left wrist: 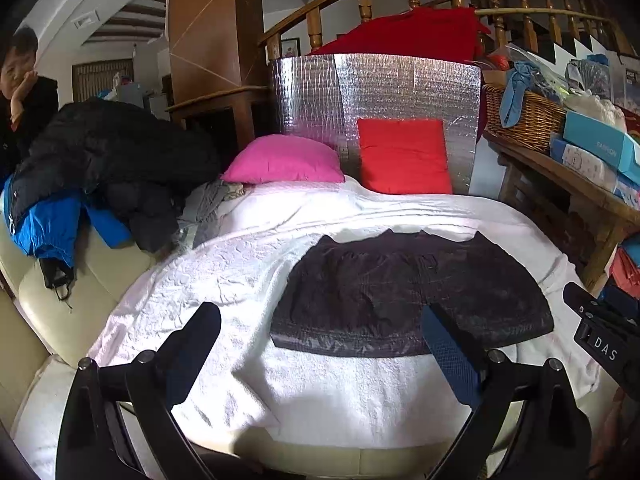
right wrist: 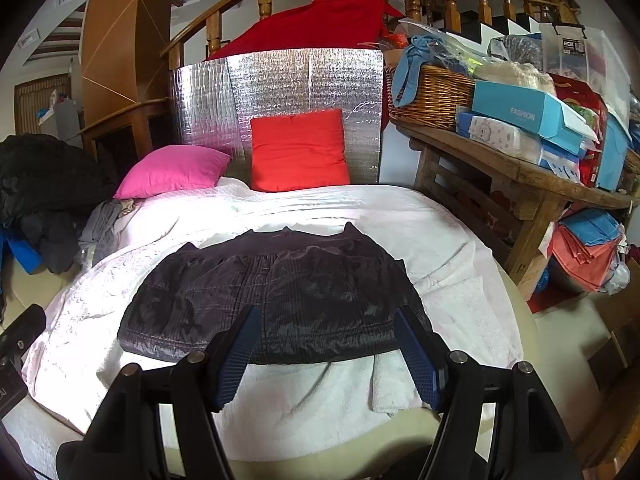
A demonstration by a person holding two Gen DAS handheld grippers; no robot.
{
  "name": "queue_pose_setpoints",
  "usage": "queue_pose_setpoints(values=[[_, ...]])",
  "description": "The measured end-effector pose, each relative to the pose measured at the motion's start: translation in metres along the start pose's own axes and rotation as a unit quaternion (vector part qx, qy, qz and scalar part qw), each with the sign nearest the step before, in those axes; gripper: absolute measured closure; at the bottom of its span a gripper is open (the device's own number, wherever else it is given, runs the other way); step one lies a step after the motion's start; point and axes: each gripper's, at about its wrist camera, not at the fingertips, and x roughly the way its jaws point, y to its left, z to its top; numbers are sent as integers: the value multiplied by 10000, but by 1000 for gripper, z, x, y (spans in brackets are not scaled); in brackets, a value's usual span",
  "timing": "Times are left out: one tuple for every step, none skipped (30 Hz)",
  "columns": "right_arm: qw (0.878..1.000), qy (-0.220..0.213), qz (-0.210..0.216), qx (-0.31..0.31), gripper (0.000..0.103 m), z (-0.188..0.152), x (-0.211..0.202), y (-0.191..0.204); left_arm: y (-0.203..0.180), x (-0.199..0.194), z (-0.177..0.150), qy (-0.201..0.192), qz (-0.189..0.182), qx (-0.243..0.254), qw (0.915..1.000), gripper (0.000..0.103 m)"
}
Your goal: Fold large clothes
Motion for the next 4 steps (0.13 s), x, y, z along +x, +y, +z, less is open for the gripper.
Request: queue_pose_setpoints(values=[[10000,5,7,-7,30,1,3,0,-1,0,1,-68,26,24,10000,3],[10000,9,6,-15,30,2,5,0,-1,1,2,-115,63,39,9999,3],[10000,13,-8,-29,30,4,9,0,-1,5,3,-96,65,34,9999,3],[10000,11,-26,-37,30,6,12,-1,0,10,4,-35,43,13,10000,3]])
